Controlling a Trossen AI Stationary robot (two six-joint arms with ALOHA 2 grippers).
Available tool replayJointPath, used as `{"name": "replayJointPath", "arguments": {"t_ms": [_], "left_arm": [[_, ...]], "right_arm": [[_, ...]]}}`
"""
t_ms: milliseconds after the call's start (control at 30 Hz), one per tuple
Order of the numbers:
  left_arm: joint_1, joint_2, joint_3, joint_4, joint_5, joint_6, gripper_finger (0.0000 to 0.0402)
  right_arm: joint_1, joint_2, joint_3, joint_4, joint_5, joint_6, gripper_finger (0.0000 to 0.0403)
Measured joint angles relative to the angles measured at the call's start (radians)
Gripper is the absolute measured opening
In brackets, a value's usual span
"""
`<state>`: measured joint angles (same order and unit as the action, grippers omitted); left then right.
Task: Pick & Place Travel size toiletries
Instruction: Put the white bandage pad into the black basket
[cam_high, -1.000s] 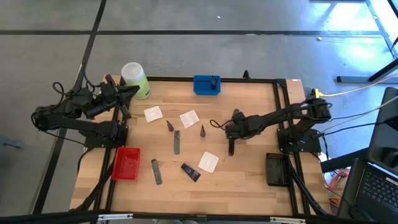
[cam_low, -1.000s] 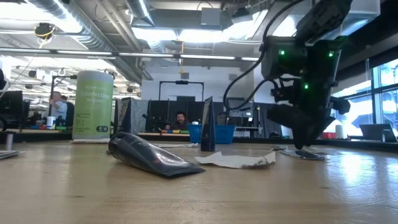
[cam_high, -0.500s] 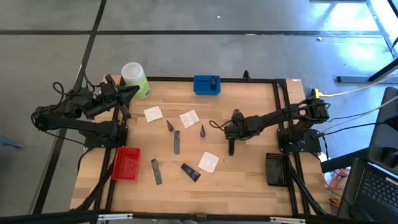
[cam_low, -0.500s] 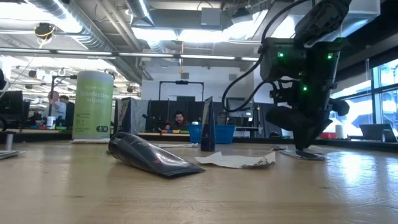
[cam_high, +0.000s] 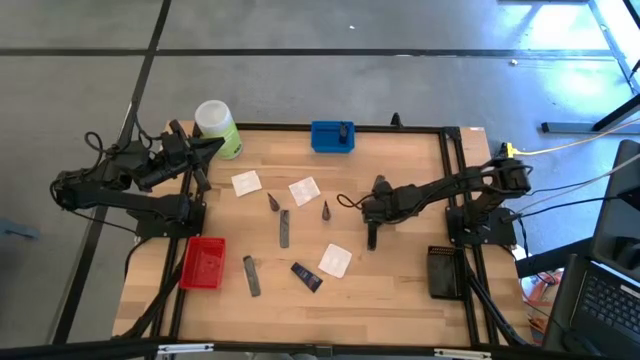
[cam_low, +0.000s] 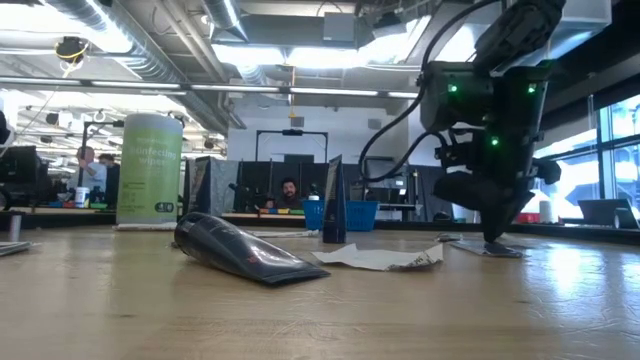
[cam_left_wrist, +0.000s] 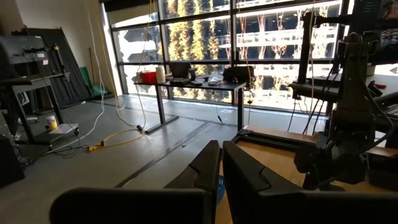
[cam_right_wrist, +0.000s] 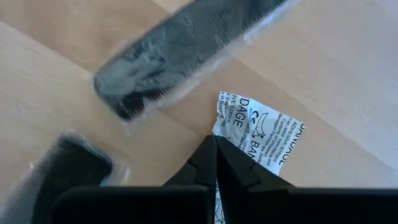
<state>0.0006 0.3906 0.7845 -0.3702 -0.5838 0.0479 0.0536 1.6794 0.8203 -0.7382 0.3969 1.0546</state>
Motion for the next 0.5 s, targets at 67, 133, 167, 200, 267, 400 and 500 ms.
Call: {"name": "replayJointPath", "arguments": {"t_ms": [67,133,167,200,267,400,500], "left_arm": [[0.000,0.000,0.000,0.000,0.000,0.000,0.0015],[0.000,0.000,0.000,0.000,0.000,0.000,0.0015],[0.000,0.000,0.000,0.000,0.000,0.000,0.0015],[0.000,0.000,0.000,0.000,0.000,0.000,0.0015],[0.000,0.000,0.000,0.000,0.000,0.000,0.0015],[0.000,0.000,0.000,0.000,0.000,0.000,0.0015],[0.000,0.000,0.000,0.000,0.000,0.000,0.0015]], "right_arm": [[0.001,-0.021,-0.001,-0.005,-0.009,-0.017,0.0004],[0.001,-0.045,-0.001,-0.013,-0.010,-0.020,0.0004],[0.001,-0.057,-0.001,-0.023,-0.010,-0.020,0.0004],[0.003,-0.070,-0.001,-0.027,-0.012,-0.023,0.0003],[0.009,-0.099,-0.001,-0.027,-0.016,-0.030,0.0003],[0.037,-0.155,-0.001,-0.025,-0.046,-0.046,0.0002],[0.065,-0.195,0.000,-0.028,-0.076,-0.051,0.0002]]}}
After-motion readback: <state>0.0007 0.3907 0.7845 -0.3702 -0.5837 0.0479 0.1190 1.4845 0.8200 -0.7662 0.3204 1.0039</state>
